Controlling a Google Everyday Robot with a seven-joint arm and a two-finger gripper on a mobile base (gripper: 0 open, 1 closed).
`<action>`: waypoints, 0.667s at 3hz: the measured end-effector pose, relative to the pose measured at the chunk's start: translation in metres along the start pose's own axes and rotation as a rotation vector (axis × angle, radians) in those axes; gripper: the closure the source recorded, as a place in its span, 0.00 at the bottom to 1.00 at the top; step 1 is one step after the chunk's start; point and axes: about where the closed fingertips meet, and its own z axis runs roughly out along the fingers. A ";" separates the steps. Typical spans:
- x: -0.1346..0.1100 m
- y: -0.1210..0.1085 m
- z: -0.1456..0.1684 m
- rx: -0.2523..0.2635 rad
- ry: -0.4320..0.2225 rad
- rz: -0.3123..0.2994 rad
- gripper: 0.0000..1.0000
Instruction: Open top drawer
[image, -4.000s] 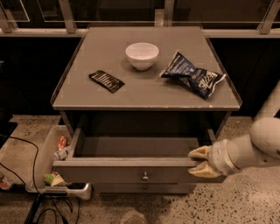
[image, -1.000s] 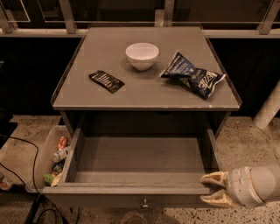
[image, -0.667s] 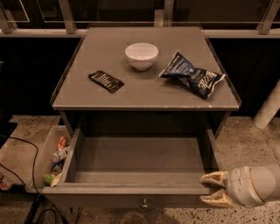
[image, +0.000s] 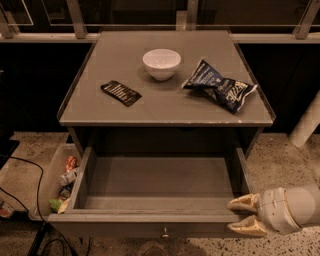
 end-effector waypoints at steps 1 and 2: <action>0.006 0.013 -0.004 -0.018 -0.017 -0.007 0.38; 0.014 0.038 -0.014 -0.026 -0.042 -0.011 0.61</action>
Offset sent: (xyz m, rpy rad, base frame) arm -0.0887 -0.0334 0.0029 0.0817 -0.0059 0.0182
